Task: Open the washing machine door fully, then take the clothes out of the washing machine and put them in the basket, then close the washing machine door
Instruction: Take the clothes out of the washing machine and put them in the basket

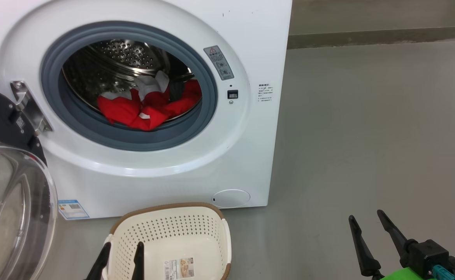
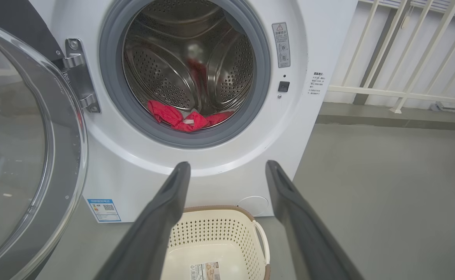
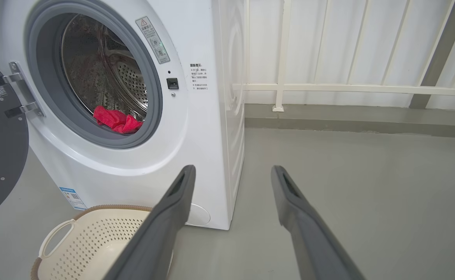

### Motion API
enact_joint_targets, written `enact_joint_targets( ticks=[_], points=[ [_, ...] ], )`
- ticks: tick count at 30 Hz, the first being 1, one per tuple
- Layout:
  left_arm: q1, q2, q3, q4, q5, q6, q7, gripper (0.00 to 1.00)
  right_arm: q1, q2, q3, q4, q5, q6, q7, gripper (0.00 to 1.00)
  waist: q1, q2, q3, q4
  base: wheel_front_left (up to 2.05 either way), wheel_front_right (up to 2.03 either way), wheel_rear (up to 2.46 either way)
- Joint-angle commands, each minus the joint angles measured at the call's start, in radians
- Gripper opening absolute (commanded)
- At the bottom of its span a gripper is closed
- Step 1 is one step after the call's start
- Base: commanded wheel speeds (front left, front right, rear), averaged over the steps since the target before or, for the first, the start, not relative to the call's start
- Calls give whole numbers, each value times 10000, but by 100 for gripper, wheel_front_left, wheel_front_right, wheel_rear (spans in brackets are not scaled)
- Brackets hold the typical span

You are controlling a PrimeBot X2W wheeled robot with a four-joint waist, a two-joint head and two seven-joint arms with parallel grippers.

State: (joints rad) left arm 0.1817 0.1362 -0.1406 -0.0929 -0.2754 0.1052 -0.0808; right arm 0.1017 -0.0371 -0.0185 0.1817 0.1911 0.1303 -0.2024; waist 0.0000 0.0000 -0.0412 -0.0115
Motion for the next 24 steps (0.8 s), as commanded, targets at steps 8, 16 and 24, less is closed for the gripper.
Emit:
enact_joint_targets(
  ticks=[8,16,24],
  points=[
    [-440,141,300,-245,-60,88,-69,100,-258,-131,287,-218,93,4,-92,100,0,0,9,-10,0,0,0],
    [-476,173,263,-217,-77,145,-59,100,-274,-131,278,-204,87,4,-104,100,0,0,24,19,0,0,0],
    [-530,179,170,-103,-93,164,-71,100,-280,-131,311,-185,102,4,-103,100,0,0,26,11,0,0,0]
  ],
)
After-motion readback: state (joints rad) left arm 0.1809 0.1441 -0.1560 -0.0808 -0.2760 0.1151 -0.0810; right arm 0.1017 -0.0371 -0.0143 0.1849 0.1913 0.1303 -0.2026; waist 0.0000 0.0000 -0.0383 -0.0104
